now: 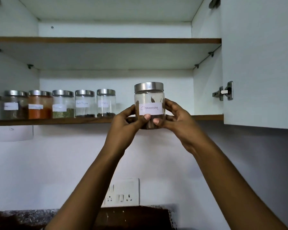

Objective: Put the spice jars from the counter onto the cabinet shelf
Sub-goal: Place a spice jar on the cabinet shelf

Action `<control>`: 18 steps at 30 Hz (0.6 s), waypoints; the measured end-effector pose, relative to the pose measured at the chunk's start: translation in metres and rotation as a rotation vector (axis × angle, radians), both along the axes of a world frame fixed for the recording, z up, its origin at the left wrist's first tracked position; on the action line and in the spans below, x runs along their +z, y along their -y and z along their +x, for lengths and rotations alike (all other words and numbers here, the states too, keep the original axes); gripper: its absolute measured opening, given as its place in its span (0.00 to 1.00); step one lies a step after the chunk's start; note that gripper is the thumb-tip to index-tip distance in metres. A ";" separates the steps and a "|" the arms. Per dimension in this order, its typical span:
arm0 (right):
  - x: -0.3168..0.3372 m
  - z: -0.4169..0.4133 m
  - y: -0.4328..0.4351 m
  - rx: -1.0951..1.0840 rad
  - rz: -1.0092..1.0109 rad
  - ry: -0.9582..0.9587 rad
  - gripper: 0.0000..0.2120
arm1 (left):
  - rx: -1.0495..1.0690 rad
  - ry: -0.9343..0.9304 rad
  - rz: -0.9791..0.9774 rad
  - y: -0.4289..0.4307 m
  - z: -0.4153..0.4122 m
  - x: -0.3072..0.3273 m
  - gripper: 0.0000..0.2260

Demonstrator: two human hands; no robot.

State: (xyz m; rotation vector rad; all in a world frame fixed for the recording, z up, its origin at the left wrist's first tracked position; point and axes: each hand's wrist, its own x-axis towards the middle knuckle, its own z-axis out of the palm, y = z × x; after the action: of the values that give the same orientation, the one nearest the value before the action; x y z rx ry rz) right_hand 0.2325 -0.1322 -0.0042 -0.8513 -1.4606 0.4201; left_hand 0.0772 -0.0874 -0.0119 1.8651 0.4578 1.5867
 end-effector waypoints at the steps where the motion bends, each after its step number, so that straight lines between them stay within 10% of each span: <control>1: 0.013 -0.002 -0.009 -0.003 0.007 0.010 0.36 | 0.024 0.015 0.019 -0.007 0.000 0.011 0.15; 18: 0.072 -0.027 -0.147 -0.099 -0.332 0.146 0.36 | 0.316 -0.379 -0.199 -0.131 -0.020 0.070 0.13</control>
State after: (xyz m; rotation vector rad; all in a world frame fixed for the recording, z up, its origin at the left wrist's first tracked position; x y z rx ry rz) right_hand 0.2055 0.0150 0.0678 -1.2362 -1.4963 0.5443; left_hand 0.0568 0.0440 0.0585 2.0105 1.0832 1.3125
